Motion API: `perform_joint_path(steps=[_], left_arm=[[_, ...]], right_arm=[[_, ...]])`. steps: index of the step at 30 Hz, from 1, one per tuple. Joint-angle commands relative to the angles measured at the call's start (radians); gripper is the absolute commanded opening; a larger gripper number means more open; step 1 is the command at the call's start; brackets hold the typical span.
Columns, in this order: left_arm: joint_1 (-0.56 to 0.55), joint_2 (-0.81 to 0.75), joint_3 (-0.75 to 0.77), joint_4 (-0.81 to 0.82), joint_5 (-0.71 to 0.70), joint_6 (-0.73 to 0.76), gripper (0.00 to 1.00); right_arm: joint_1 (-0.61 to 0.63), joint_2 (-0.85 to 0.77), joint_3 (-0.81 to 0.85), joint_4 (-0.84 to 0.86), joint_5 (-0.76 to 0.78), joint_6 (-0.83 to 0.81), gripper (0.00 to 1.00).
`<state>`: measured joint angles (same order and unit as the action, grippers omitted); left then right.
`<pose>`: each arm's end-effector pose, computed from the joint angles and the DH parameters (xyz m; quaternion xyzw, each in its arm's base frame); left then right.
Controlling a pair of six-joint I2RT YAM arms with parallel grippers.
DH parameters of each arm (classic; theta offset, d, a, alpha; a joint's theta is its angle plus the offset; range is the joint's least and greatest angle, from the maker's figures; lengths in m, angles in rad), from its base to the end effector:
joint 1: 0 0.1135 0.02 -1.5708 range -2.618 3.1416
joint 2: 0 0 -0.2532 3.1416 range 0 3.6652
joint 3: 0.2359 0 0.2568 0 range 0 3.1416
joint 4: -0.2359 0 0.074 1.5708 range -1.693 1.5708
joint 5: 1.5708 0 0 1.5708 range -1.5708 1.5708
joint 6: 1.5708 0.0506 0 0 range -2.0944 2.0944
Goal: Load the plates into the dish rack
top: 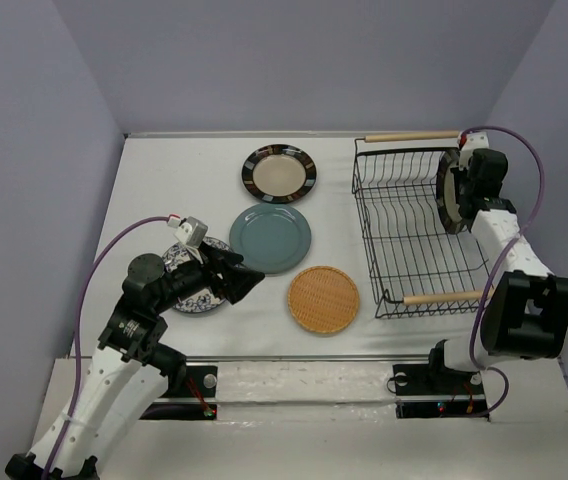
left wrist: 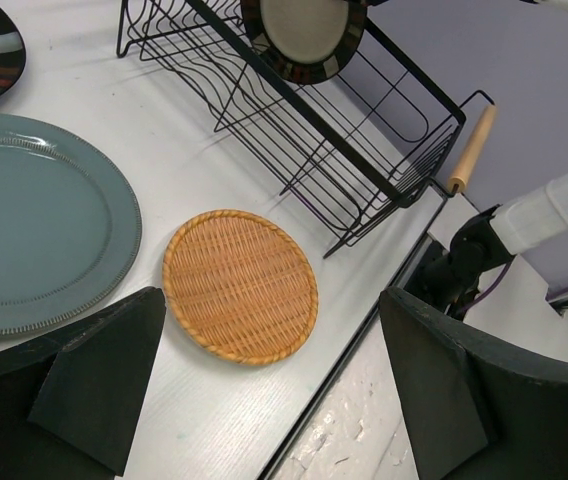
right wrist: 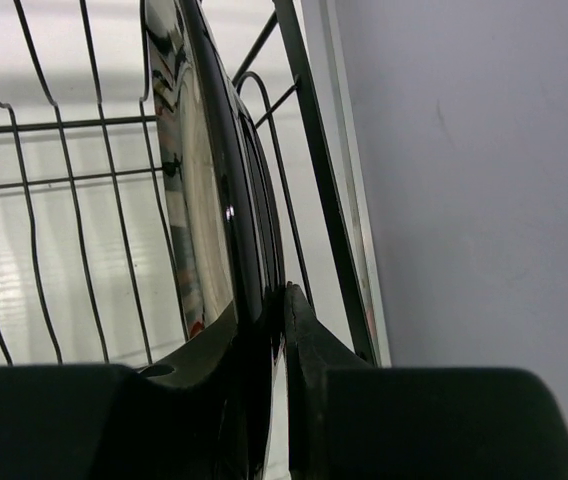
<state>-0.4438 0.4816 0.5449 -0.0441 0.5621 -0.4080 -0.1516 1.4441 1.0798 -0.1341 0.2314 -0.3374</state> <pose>0.1309 -0.0921 0.3087 0.2100 0.6692 -0.4602 0.5443 0.3452 -0.0645 0.2729 -0.0205 0.8557 -0.2191 0.4683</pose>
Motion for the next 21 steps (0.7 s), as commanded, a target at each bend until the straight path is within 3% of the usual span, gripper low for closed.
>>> perform_joint_path(steps=[1,8,13,21], left_arm=[[-0.006,0.005,0.043,0.021,0.005,0.005,0.99],[-0.006,0.009,0.040,0.021,0.004,0.003,0.99],[-0.006,0.012,0.040,0.023,0.001,0.001,0.99],[-0.004,0.026,0.038,0.023,-0.001,0.000,0.99]], right_arm=[[-0.011,0.022,0.055,0.142,0.026,0.032,0.07],[-0.011,0.101,0.144,0.065,0.029,0.058,0.10],[-0.011,0.119,0.123,0.067,0.031,0.075,0.39],[-0.011,0.079,0.176,0.053,0.040,0.149,0.67]])
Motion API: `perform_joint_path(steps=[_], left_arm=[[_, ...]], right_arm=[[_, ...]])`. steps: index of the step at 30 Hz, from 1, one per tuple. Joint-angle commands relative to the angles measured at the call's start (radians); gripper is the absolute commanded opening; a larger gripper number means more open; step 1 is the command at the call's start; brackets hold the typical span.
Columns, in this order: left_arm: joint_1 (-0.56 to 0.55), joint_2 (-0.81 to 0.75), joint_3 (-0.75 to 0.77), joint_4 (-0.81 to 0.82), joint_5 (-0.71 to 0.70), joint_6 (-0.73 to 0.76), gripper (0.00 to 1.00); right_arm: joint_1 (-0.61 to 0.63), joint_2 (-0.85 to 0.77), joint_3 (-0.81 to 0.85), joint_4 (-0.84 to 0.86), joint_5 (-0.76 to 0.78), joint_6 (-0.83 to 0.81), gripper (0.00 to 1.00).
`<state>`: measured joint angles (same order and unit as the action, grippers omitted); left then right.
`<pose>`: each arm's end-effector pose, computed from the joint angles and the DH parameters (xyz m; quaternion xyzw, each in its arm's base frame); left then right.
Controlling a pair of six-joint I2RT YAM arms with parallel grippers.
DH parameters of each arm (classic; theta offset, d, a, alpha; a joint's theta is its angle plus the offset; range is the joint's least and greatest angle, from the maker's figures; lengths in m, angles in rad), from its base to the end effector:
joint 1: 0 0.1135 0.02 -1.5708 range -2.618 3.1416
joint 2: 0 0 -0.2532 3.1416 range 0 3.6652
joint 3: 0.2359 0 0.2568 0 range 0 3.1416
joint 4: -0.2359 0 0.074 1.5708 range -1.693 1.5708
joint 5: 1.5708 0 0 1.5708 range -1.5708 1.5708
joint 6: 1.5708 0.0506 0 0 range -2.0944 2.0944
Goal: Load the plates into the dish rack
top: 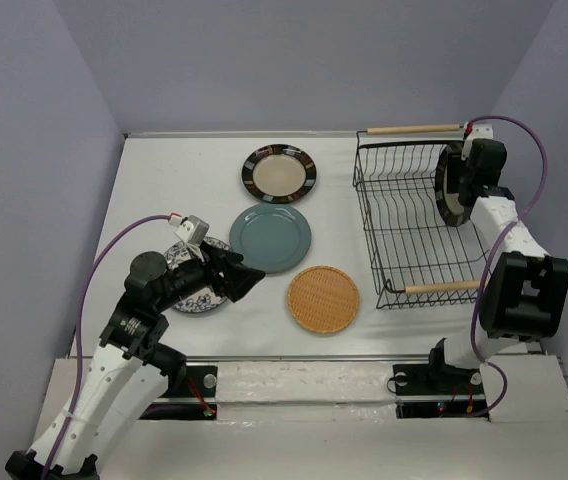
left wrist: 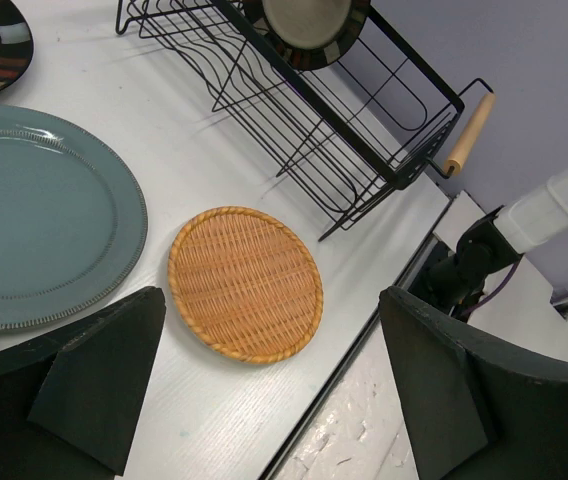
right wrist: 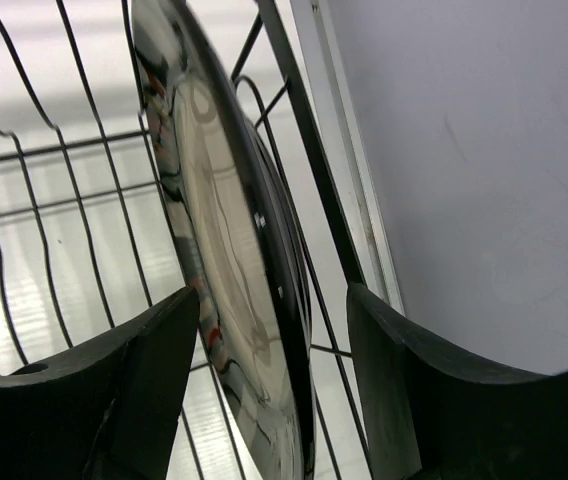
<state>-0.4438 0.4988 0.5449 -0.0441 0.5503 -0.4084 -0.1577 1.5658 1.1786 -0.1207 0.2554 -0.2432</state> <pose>0.1344 -0.0932 0.3063 0.2043 0.6763 -0.4563 0.5410 0.3733 -0.0723 0.2682 0.0279 0.8570 -0.2077 0.4707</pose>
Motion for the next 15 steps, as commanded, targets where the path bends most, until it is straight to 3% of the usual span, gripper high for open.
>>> perform_joint_path(steps=[1,8,12,15], left_arm=[[-0.004,0.009,0.039,0.023,0.010,0.000,0.99],[0.001,0.014,0.039,0.021,-0.003,-0.003,0.99],[0.014,0.017,0.043,0.021,-0.013,-0.004,0.99],[0.024,0.020,0.058,0.009,-0.052,0.006,0.99]], right_arm=[[-0.005,-0.049,0.085,0.032,0.015,0.076,0.69],[-0.005,-0.107,0.161,-0.031,0.024,0.180,0.78],[0.096,-0.183,0.208,-0.072,0.068,0.229,0.80],[0.248,-0.259,0.220,-0.117,0.059,0.321,0.79]])
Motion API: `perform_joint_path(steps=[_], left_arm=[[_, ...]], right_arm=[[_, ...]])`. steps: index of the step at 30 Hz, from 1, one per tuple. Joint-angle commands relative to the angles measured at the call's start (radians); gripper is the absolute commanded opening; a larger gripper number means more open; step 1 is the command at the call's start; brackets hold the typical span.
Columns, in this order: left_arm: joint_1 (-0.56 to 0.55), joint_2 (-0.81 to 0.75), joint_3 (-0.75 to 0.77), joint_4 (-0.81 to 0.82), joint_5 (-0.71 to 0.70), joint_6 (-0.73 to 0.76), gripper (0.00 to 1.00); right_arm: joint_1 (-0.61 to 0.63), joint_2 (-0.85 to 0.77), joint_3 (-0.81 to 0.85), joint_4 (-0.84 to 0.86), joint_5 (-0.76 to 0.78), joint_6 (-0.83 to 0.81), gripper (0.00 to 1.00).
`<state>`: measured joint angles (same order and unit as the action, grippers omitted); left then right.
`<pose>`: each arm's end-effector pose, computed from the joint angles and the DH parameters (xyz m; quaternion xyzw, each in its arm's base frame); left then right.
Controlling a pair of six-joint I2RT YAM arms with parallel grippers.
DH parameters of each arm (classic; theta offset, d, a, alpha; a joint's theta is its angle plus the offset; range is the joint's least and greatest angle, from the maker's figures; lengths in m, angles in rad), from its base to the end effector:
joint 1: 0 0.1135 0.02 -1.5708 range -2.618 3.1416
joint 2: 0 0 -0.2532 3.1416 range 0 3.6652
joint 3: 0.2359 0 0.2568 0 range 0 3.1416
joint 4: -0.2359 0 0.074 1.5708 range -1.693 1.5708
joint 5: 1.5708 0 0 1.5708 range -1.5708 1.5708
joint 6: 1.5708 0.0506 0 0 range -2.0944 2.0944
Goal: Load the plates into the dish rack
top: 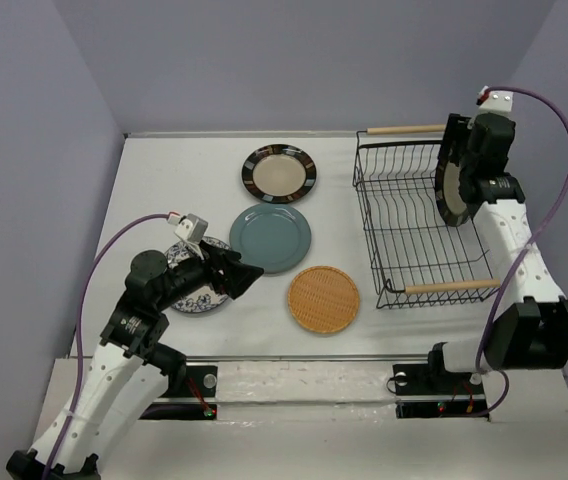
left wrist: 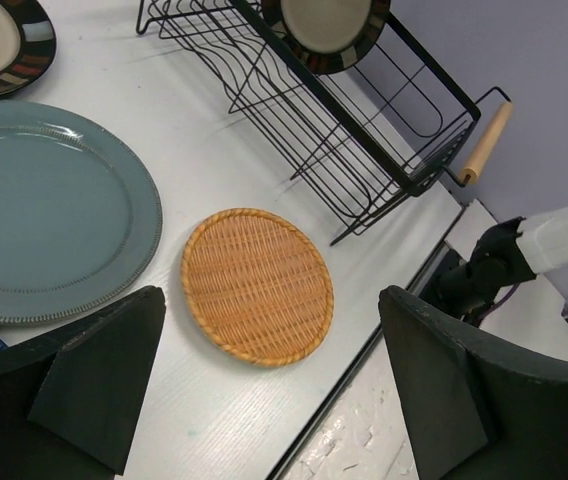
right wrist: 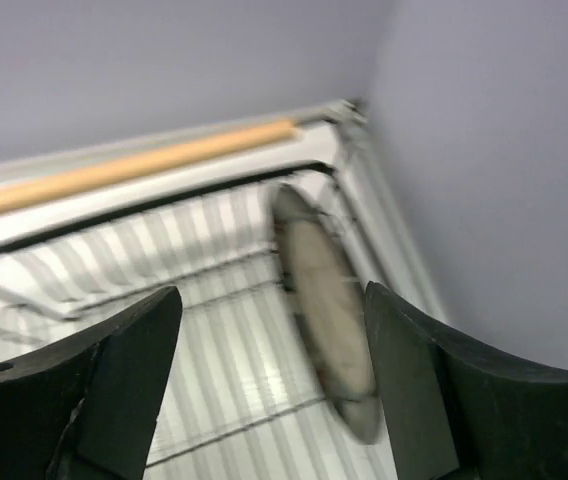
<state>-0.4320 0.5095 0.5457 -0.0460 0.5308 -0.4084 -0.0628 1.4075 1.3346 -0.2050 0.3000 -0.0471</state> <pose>0.1382 -0.0919 0.3049 0.1926 0.6835 -0.4472 0.5439 0.3483 -0.0369 0.3714 0.0962 0.7885 -0.1518 0.5881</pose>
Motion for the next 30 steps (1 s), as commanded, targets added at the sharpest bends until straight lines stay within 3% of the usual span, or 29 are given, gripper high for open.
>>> perform_joint_path(steps=[1,5,9,14,18,22,27,30], left_arm=[[0.012,0.008,0.077,-0.008,-0.082,0.013,0.99],[0.012,-0.022,0.129,-0.034,-0.268,0.043,0.99],[0.012,-0.052,0.201,-0.075,-0.435,0.089,0.99],[0.012,-0.083,0.235,-0.088,-0.630,0.112,0.99],[0.015,-0.129,0.172,-0.068,-0.672,0.106,0.99],[0.016,-0.155,0.163,-0.083,-0.683,0.114,0.99],[0.016,-0.144,0.163,-0.091,-0.677,0.112,0.99],[0.016,-0.143,0.161,-0.092,-0.664,0.111,0.99]], right_arm=[[0.232,-0.145,0.036,-0.045,0.007,0.201,0.76],[0.417,-0.260,-0.133,0.010,-0.142,0.439,0.65],[0.676,-0.288,-0.291,0.177,-0.116,0.591,0.56],[0.982,-0.086,-0.281,0.243,-0.013,0.677,0.58],[1.113,0.095,-0.224,0.279,0.042,0.739,0.66],[1.167,0.240,-0.241,0.344,0.094,0.915,0.66],[1.178,0.365,-0.244,0.438,0.032,1.000,0.55],[1.178,0.438,-0.223,0.466,0.008,1.026,0.54]])
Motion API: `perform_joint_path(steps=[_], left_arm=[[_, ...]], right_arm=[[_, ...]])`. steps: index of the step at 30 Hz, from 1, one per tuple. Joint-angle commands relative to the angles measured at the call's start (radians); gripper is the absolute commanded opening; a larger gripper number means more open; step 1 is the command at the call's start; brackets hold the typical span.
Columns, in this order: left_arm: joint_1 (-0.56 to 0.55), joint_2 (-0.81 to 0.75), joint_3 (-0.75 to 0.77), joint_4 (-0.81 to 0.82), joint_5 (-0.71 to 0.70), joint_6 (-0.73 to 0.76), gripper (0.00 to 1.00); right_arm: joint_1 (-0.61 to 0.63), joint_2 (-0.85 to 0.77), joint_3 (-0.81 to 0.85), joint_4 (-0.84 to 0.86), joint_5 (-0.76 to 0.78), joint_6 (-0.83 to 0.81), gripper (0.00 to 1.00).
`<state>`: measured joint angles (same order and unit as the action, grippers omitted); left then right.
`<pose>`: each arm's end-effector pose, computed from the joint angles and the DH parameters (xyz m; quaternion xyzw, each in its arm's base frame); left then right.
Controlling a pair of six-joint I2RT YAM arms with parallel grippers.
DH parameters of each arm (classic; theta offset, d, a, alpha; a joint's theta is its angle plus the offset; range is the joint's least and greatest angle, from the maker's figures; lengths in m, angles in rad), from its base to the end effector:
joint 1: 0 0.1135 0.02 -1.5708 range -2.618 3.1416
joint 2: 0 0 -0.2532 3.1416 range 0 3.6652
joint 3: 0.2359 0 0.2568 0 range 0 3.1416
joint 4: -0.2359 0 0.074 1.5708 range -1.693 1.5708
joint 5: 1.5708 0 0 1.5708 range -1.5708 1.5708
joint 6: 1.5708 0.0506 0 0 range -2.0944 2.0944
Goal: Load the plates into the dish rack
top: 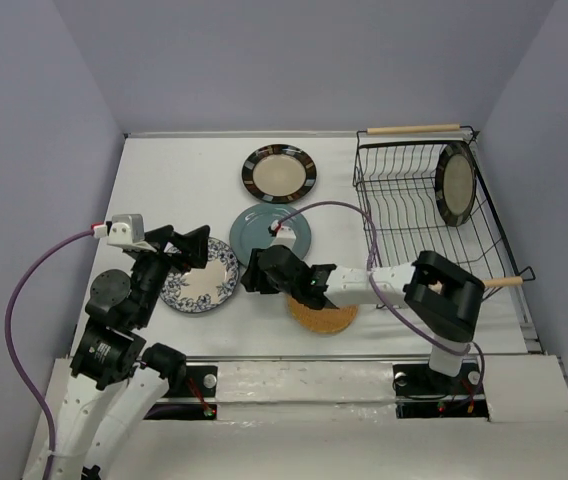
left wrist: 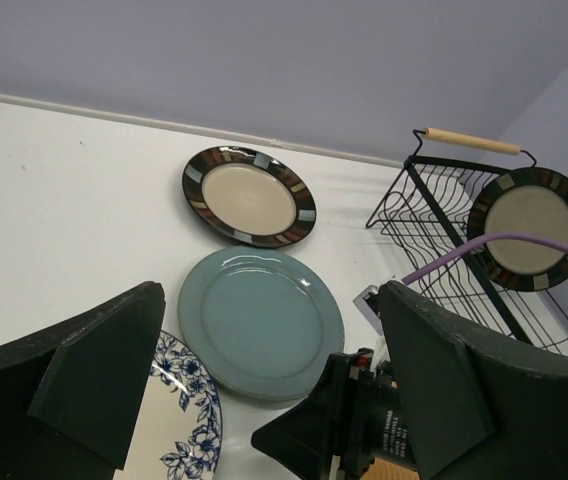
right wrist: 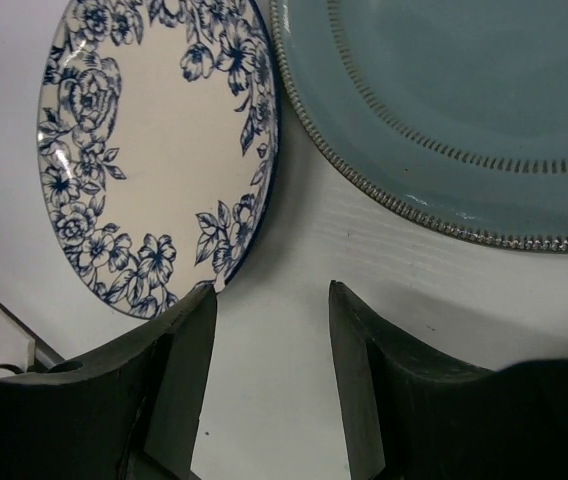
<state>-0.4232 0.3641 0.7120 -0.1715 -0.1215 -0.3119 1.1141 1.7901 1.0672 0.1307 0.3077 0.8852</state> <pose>0.1119 -0.0437 0.3670 -0.0108 0.6425 -0.2386 0.7281 0.1917 0.3553 0.1722 -0.0280 0.8748 0.3176 0.3649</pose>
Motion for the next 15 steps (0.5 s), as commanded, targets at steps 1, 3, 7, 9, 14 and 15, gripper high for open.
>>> perform_joint_path(steps=[1,3,7,9,14,15], left_arm=[[0.008,0.001,-0.005,0.035,-0.004,0.013,0.99],[0.008,-0.002,-0.006,0.036,0.002,0.011,0.99],[0.008,-0.001,-0.009,0.036,0.017,0.011,0.99],[0.008,-0.002,-0.009,0.036,0.020,0.011,0.99],[0.008,-0.002,-0.011,0.038,0.026,0.010,0.99],[0.008,-0.002,-0.011,0.038,0.028,0.010,0.99]], right_arm=[[0.001,0.072,0.054,0.139,-0.004,0.113,0.54],[0.001,0.129,0.072,0.150,-0.022,0.132,0.54],[0.001,0.218,0.132,0.170,-0.033,0.188,0.54],[0.001,0.245,0.143,0.188,-0.038,0.210,0.54],[0.001,0.322,0.175,0.208,-0.013,0.257,0.52],[0.001,0.331,0.175,0.210,-0.010,0.268,0.50]])
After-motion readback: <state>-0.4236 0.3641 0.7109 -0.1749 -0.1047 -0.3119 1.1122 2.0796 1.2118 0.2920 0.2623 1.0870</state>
